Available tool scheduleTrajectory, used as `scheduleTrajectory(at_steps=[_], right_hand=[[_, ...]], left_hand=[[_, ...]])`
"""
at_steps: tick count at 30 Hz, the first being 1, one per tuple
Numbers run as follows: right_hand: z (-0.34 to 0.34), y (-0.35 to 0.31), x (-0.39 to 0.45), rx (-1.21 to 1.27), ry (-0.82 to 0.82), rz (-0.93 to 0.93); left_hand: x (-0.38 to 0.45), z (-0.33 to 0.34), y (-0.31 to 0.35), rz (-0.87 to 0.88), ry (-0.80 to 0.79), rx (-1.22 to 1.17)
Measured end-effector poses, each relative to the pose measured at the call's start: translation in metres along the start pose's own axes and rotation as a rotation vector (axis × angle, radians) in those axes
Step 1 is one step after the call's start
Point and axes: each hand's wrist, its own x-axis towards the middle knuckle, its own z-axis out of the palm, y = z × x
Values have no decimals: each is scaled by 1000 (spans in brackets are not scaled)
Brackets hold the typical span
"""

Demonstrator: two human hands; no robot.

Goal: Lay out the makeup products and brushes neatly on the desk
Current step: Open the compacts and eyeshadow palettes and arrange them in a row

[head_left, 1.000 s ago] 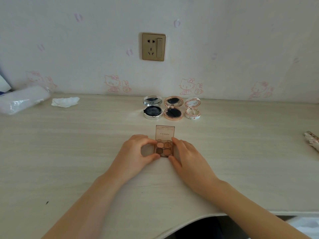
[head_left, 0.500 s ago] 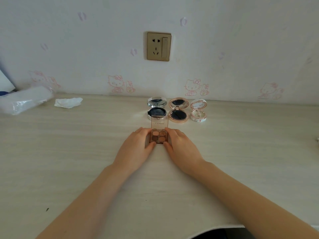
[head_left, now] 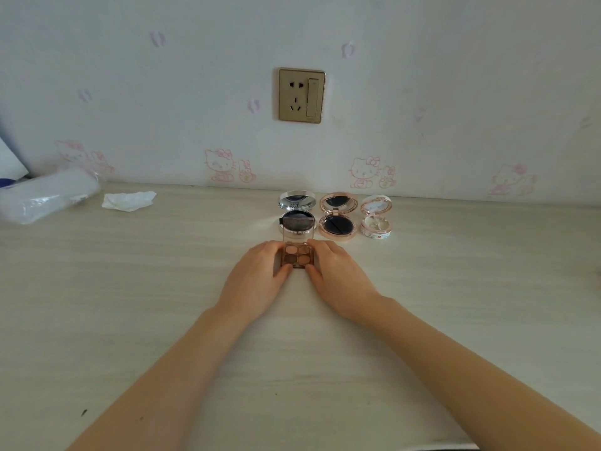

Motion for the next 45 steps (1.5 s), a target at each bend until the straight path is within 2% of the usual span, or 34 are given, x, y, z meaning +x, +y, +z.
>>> scheduleTrajectory(at_steps=[9, 16, 24, 45], right_hand=[[-6, 2, -8, 24, -4, 10], [-24, 19, -37, -75, -30, 23], [-57, 56, -96, -226, 53, 16], [-178, 215, -242, -372, 213, 476]], left_hand=[[-4, -1, 2, -8, 20, 5], [-28, -1, 15, -9, 57, 54], [-53, 22, 69, 177, 26, 96], [-40, 165, 272, 536, -211, -52]])
